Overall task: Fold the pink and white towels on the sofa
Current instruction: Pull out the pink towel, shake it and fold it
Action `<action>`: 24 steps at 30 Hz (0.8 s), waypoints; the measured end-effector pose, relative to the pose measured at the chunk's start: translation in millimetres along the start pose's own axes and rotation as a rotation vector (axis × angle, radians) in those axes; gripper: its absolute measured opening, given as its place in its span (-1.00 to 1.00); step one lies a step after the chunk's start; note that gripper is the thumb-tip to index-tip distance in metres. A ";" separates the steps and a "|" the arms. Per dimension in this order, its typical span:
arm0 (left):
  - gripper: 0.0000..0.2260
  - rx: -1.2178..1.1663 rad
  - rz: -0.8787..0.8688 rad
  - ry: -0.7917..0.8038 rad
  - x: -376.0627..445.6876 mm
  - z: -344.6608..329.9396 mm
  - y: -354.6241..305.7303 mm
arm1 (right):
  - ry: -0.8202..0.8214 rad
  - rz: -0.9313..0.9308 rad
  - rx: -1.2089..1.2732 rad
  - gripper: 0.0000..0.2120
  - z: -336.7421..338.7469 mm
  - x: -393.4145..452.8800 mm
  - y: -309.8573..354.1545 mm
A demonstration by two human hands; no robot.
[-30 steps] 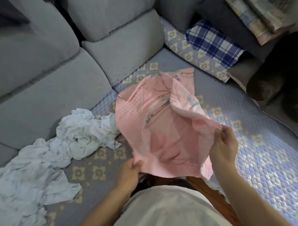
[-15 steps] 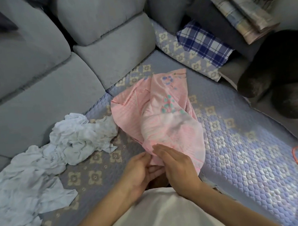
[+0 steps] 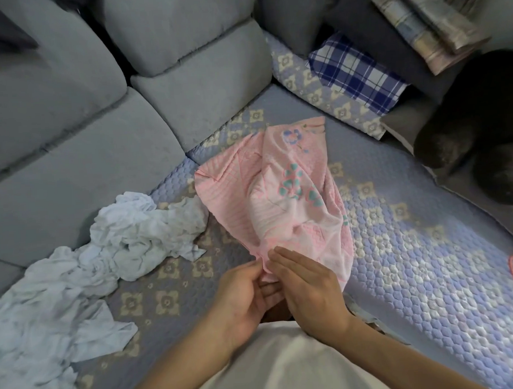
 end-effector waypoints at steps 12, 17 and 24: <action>-0.87 0.328 -0.028 -0.043 34.2 -46.1 -26.6 | -0.352 -0.942 1.280 -0.76 3.8 -17.0 -84.5; -0.80 0.597 -0.068 -0.067 60.8 -83.5 -40.9 | -0.548 -1.085 1.807 -0.77 11.3 -24.4 -121.3; -0.88 0.386 -0.122 -0.004 54.2 -136.5 -102.9 | -0.860 -1.528 1.020 -0.79 40.3 -173.4 -217.1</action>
Point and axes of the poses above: each hand's wrist, its own x-axis towards the middle knuckle, its own z-axis out of the back of the hand, y = z × x, the point moved 9 cm from there along x, towards the middle knuckle, and after that the axes turned 6 degrees about x, right-handed, at the moved point
